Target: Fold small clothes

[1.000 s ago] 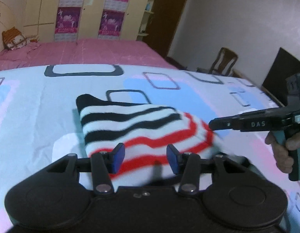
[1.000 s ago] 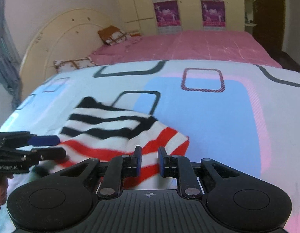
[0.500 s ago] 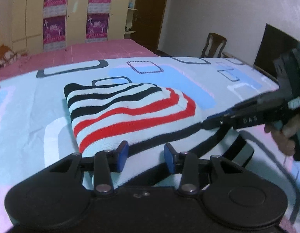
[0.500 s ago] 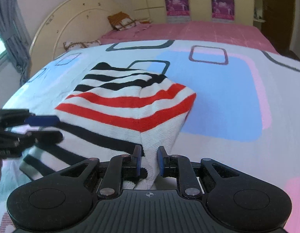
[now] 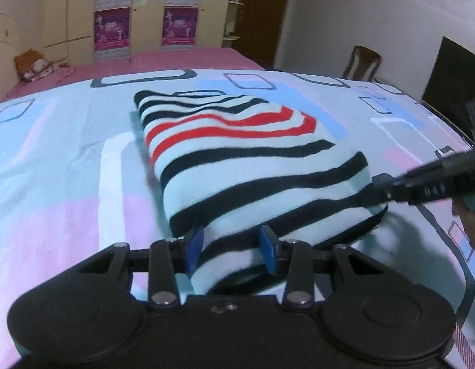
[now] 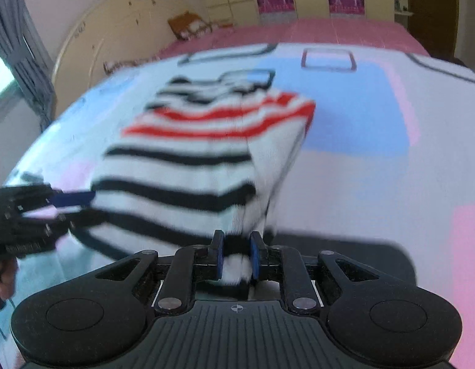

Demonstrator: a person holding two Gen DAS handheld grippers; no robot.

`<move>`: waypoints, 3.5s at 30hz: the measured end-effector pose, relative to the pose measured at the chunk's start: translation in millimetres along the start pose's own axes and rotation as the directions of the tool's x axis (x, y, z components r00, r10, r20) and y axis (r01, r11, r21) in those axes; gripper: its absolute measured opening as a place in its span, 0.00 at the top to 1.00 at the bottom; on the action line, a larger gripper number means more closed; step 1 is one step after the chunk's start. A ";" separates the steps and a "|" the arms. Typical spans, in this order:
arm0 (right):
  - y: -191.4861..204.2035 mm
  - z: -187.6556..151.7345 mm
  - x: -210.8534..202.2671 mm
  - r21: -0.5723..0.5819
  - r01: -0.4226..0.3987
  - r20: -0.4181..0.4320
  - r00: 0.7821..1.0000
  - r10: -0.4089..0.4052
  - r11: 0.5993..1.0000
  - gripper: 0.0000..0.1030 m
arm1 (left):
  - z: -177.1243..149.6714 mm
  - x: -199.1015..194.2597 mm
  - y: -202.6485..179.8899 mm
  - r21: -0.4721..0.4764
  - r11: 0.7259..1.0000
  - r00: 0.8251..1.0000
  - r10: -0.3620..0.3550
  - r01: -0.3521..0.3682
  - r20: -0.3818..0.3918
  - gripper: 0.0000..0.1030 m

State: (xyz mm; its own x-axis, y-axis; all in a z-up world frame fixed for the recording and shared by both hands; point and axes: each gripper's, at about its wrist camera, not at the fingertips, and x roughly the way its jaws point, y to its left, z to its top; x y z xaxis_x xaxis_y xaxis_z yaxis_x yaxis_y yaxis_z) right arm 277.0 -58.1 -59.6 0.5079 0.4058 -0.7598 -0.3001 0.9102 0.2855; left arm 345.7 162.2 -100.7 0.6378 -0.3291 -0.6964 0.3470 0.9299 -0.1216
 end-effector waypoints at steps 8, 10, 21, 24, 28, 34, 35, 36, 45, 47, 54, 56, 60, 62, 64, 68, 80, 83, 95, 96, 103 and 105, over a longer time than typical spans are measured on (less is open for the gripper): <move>-2.1 -14.2 -2.4 0.005 0.005 0.011 1.000 -0.005 1.000 0.84 | -10.0 -3.1 4.6 -0.049 0.998 1.000 0.028 -0.028 -0.001 0.61; -1.3 -15.2 -1.9 -0.003 0.008 0.016 1.000 -0.008 1.000 0.84 | -11.1 -2.7 4.9 -0.063 0.997 0.999 0.035 -0.035 0.004 0.61; -1.7 -9.6 2.3 -0.012 0.000 -0.010 1.000 0.000 1.000 0.83 | -8.1 -2.3 -13.2 -0.073 0.990 0.992 0.122 -0.124 -0.029 0.62; -0.6 -9.7 -11.2 -0.012 -0.003 0.016 1.000 0.003 1.000 0.83 | -6.4 -12.6 -23.4 -0.058 0.987 0.989 0.149 -0.150 -0.019 0.63; 3.0 -18.3 -50.7 0.008 -0.012 0.099 0.995 0.011 1.000 0.83 | -7.4 -38.5 -43.8 -0.078 0.984 0.986 0.162 -0.160 0.027 0.50; 12.3 -39.2 -107.8 0.062 0.071 0.243 0.966 -0.084 0.996 0.00 | -18.5 -76.5 -87.7 -0.086 0.963 0.960 0.264 -0.257 0.096 0.00; 12.9 -41.3 -113.0 0.061 0.068 0.234 0.969 -0.080 0.996 0.00 | -21.3 -82.0 -92.3 -0.096 0.962 0.960 0.264 -0.255 0.089 0.00; 13.8 -44.5 -119.0 0.069 0.067 0.229 0.970 -0.081 0.995 0.00 | -24.3 -88.6 -96.9 -0.106 0.963 0.963 0.258 -0.249 0.078 0.00; 49.3 -82.4 -178.4 0.035 0.097 0.261 0.960 -0.102 0.995 0.00 | -37.9 -151.0 -142.3 -0.099 0.957 0.953 0.282 -0.271 0.116 0.00; 56.9 -92.3 -190.6 0.026 0.108 0.262 0.959 -0.111 0.994 0.00 | -40.5 -161.6 -151.7 -0.103 0.958 0.951 0.280 -0.268 0.131 0.00; 68.9 -120.7 -228.1 0.026 0.129 0.267 0.955 -0.132 0.991 0.00 | -50.9 -196.1 -183.7 -0.101 0.958 0.941 0.282 -0.267 0.188 0.00; 69.9 -128.6 -238.6 0.036 0.140 0.272 0.952 -0.144 0.990 0.00 | -54.2 -203.5 -192.6 -0.104 0.951 0.932 0.308 -0.292 0.193 0.00; 69.3 -145.8 -260.7 0.057 0.156 0.283 0.945 -0.166 0.986 0.00 | -61.1 -219.9 -205.4 -0.117 0.952 0.927 0.304 -0.284 0.220 0.00; 68.7 -152.9 -270.3 0.066 0.161 0.290 0.941 -0.174 0.985 0.00 | -63.9 -224.9 -210.2 -0.115 0.955 0.928 0.292 -0.272 0.230 0.00; 68.2 -157.8 -278.8 0.070 0.162 0.301 0.937 -0.176 0.984 0.00 | -66.3 -228.6 -215.4 -0.111 0.957 0.928 0.288 -0.268 0.236 0.00; 70.5 -161.1 -288.3 0.063 0.169 0.315 0.932 -0.180 0.984 0.00 | -69.4 -236.2 -223.5 -0.108 0.959 0.926 0.282 -0.262 0.251 0.00; 75.1 -158.8 -294.7 0.034 0.151 0.337 0.929 -0.153 0.988 0.00 | -68.5 -241.8 -225.8 -0.108 0.956 0.917 0.293 -0.274 0.270 0.00; 75.4 -158.0 -294.2 0.028 0.150 0.336 0.930 -0.151 0.988 0.00 | -69.0 -242.4 -226.2 -0.110 0.955 0.916 0.294 -0.274 0.271 0.00; 69.7 -157.8 -297.3 0.029 0.151 0.332 0.931 -0.152 0.988 0.00 | -66.2 -242.6 -230.2 -0.109 0.957 0.916 0.290 -0.270 0.277 0.00; 69.7 -157.7 -297.9 0.029 0.150 0.336 0.930 -0.151 0.988 0.00 | -66.3 -242.7 -230.5 -0.110 0.956 0.916 0.291 -0.270 0.278 0.00; 68.7 -156.7 -297.6 0.026 0.146 0.339 0.929 -0.146 0.989 0.00 | -66.6 -243.1 -230.7 -0.110 0.955 0.915 0.295 -0.275 0.276 0.00; 68.1 -156.5 -297.9 0.024 0.142 0.340 0.930 -0.142 0.990 0.00 | -66.6 -243.3 -230.8 -0.111 0.955 0.915 0.295 -0.274 0.277 0.00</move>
State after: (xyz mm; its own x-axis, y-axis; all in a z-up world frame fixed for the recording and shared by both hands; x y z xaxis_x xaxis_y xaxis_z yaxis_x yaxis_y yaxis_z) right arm -21.2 -130.0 94.8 0.7890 0.2767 -0.5486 -0.2055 0.9603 0.1888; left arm 64.7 38.5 49.6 0.8759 -0.0720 -0.4772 0.0798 0.9968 -0.0039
